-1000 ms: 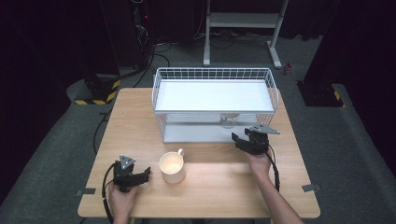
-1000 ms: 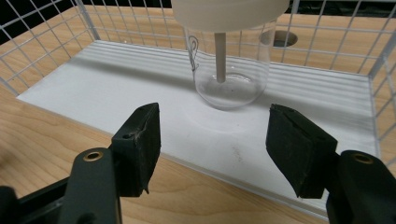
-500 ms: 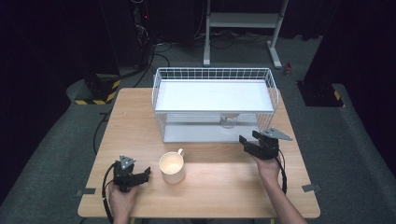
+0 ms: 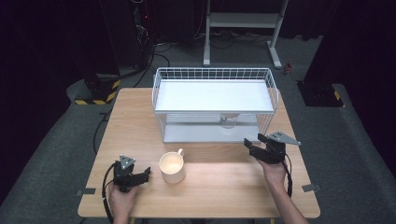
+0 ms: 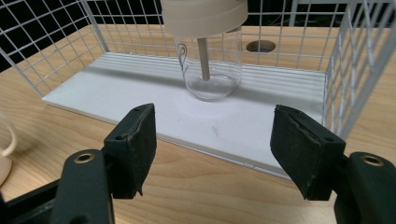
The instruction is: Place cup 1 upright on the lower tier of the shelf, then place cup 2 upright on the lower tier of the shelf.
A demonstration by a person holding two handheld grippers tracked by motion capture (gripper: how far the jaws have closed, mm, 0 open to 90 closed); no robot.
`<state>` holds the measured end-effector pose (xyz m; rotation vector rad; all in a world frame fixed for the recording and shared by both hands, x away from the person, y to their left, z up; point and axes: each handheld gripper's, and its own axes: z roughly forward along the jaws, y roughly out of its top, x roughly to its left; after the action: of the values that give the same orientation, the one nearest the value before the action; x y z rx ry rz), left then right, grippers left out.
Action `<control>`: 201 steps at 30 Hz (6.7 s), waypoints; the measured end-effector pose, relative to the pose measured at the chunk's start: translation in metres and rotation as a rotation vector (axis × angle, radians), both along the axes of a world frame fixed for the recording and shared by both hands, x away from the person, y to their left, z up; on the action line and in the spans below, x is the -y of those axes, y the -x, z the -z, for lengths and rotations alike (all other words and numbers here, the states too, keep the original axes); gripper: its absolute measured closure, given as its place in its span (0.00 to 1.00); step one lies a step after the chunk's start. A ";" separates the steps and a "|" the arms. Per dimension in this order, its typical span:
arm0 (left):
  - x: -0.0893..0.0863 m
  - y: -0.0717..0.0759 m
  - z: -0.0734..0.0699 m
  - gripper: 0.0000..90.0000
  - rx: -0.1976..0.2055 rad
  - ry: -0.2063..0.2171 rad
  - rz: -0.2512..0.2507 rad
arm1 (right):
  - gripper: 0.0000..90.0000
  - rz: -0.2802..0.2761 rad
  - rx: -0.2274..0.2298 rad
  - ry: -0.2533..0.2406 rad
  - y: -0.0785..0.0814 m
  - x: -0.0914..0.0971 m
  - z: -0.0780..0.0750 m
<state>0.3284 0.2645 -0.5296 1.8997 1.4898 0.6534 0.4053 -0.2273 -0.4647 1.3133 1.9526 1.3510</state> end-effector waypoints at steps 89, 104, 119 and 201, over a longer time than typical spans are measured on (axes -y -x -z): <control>0.000 0.000 0.000 0.17 0.000 -0.002 0.001 | 0.32 0.040 -0.106 0.253 0.052 0.043 0.053; 0.001 0.001 0.000 0.17 -0.001 -0.001 0.004 | 0.31 0.019 -0.160 0.330 0.041 0.039 0.058; 0.007 0.004 -0.002 0.16 -0.013 0.044 0.010 | 0.30 0.037 -0.196 0.294 0.037 0.043 0.059; 0.102 0.020 -0.039 0.00 0.092 0.067 0.255 | 0.30 0.040 -0.194 0.294 0.037 0.042 0.059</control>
<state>0.3088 0.1625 -0.4905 1.9385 1.1731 0.5572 0.3684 -0.2695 -0.5234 1.3705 2.1415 0.9015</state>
